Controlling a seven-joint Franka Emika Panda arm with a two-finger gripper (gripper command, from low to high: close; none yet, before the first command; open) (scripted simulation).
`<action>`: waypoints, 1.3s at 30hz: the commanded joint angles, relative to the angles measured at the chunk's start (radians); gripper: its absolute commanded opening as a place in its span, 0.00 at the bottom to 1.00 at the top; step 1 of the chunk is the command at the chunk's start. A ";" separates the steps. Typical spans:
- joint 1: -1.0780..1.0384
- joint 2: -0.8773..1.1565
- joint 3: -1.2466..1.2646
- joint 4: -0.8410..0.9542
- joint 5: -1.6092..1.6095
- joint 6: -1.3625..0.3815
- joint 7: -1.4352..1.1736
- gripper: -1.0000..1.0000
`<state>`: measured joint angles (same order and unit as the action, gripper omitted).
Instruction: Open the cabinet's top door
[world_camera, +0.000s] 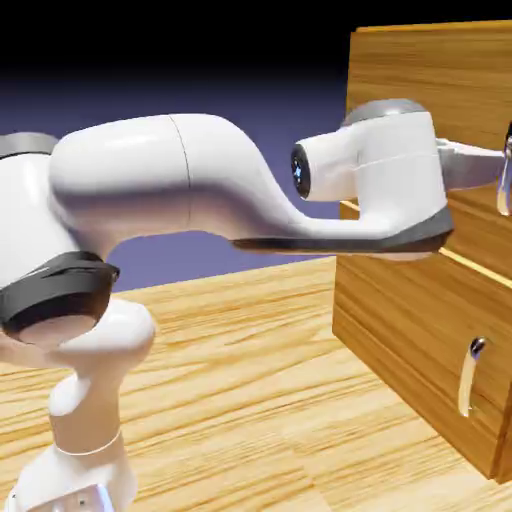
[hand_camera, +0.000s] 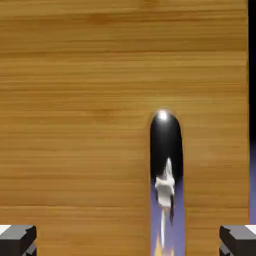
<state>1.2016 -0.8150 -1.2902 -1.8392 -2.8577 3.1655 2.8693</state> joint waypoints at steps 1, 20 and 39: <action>0.004 -0.001 -0.005 0.004 -0.010 0.000 0.008 0.50; -0.147 0.089 0.094 -0.122 0.082 -0.141 0.028 0.00; -0.835 0.066 0.651 -0.524 0.339 -0.295 0.028 0.00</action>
<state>0.3662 -0.7491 -0.6394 -2.3630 -2.5198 2.8710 2.8966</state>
